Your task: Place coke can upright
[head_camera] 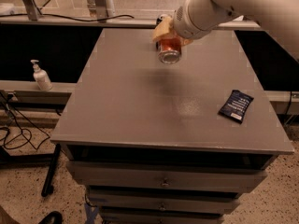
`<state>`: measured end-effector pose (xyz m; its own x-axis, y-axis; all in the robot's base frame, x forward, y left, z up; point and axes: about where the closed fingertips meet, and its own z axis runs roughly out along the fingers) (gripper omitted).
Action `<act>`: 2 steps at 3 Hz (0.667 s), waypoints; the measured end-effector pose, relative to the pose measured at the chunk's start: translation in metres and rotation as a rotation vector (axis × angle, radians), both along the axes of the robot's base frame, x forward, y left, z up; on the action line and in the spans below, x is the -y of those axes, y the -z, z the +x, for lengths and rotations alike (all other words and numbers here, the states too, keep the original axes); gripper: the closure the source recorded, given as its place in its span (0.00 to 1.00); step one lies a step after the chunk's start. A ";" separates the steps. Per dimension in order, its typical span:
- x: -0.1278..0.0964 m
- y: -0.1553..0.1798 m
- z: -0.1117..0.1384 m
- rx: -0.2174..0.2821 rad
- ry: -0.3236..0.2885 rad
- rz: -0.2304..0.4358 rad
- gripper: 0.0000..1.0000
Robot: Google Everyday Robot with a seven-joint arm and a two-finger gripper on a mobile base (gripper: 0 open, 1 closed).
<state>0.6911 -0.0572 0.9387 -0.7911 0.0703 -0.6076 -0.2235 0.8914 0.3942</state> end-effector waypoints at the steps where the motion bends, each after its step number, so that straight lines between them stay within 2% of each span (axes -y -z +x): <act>1: -0.011 -0.039 0.013 0.158 -0.086 0.178 1.00; 2: -0.004 -0.054 0.011 0.278 -0.141 0.296 1.00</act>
Offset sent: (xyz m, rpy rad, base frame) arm -0.0159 0.0259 0.0741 0.1970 -0.6847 0.5123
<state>0.7023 -0.0527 0.9923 -0.6145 0.1766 -0.7689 -0.4688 0.7021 0.5359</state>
